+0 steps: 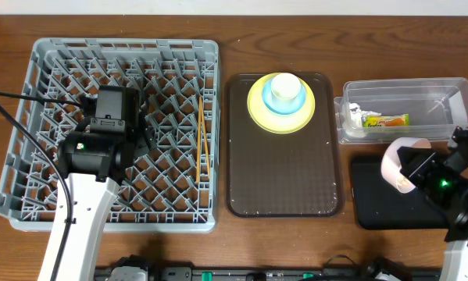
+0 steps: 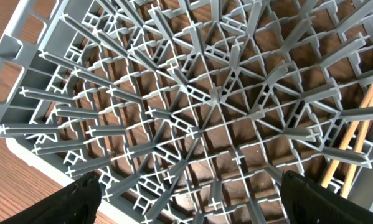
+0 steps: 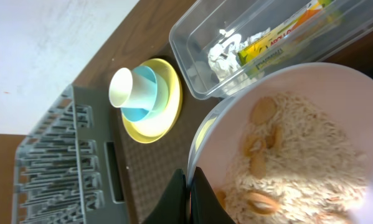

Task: Sort waste into correct bins and load items into the dishwasher rack
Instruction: 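Lift the pink bowl and carry it over the black tray, then tilt the pink bowl with the right gripper to dump rice onto black tray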

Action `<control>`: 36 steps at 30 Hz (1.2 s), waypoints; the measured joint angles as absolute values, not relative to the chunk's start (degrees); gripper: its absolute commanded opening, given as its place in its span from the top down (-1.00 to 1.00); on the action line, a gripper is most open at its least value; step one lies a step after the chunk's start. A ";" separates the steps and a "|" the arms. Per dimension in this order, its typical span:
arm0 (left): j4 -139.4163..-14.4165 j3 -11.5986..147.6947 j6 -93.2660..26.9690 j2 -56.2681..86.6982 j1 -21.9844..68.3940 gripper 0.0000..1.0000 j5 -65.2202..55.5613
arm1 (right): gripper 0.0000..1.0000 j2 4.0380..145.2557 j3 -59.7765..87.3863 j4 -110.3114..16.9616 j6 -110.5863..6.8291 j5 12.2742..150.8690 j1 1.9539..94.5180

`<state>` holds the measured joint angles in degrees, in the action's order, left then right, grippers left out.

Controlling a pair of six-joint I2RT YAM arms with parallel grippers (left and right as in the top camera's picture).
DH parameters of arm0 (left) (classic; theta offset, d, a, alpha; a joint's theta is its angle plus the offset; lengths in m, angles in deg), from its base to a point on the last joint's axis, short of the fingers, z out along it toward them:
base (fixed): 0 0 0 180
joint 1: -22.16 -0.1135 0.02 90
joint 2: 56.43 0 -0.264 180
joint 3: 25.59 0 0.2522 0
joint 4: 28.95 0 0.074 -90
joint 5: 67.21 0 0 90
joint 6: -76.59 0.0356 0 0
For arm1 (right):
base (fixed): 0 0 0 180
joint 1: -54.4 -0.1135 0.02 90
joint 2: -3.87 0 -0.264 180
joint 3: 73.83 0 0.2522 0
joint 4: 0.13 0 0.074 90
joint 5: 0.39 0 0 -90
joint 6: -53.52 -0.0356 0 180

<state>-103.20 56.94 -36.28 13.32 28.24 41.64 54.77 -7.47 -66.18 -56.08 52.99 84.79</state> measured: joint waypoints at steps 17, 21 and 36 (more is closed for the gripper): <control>-103.22 56.94 -36.28 13.32 28.24 -0.87 41.64 | 0.98 72.25 -10.12 -70.05 -41.56 35.66 100.86; -103.20 56.94 -36.28 13.32 28.24 -0.87 41.64 | 0.98 74.77 -11.58 -69.94 -38.59 30.61 105.38; -103.20 56.94 -36.28 13.32 28.24 -0.86 41.64 | 0.98 75.40 -22.66 -66.95 -33.91 23.79 117.05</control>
